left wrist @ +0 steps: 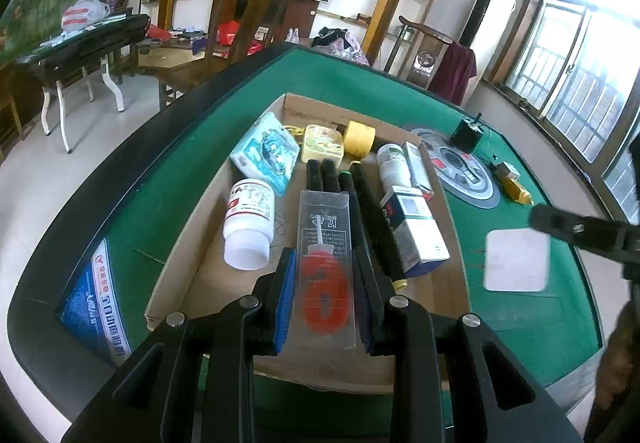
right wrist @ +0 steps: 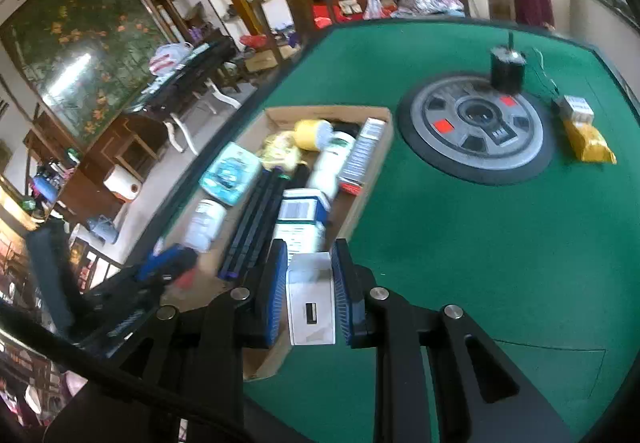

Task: Organize objects
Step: 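Carry the clear pack and white charger over the cardboard box and lower them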

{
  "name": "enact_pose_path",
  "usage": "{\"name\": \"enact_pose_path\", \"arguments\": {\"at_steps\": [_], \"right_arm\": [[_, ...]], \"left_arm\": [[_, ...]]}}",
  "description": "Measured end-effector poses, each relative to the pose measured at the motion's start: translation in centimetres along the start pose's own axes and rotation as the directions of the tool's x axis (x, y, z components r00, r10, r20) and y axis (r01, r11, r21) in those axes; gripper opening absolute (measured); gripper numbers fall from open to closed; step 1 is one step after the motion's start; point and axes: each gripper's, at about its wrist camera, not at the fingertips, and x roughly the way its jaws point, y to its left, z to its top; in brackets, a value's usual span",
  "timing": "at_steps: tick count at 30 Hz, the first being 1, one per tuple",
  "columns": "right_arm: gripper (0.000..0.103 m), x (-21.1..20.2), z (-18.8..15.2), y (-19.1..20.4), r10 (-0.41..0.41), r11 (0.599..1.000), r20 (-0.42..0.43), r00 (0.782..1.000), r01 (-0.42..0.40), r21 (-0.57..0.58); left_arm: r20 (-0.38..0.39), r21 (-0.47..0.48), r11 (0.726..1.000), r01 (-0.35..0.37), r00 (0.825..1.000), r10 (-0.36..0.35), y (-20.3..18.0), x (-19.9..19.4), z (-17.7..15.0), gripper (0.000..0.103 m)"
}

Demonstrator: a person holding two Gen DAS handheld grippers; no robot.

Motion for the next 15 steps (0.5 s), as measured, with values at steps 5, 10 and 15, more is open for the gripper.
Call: {"name": "enact_pose_path", "arguments": {"at_steps": [5,10,15], "right_arm": [[0.02,1.3,-0.5,2.7,0.101,0.994,-0.065,0.993,-0.104,-0.035],[0.02,5.5,-1.8,4.3,0.138,0.988,-0.158,0.978,-0.146,-0.041],[0.021,8.0,-2.2,4.3,0.149,0.987,-0.186,0.971,-0.157,-0.033]], "left_arm": [[-0.001,0.01,0.999,-0.036,0.999,0.036,0.2,0.6,0.0,0.023],[-0.002,0.037,0.996,-0.083,0.997,0.083,0.2,1.3,-0.1,0.023],[-0.007,0.071,0.989,-0.126,0.992,0.127,0.1,2.3,-0.5,0.023]]}}
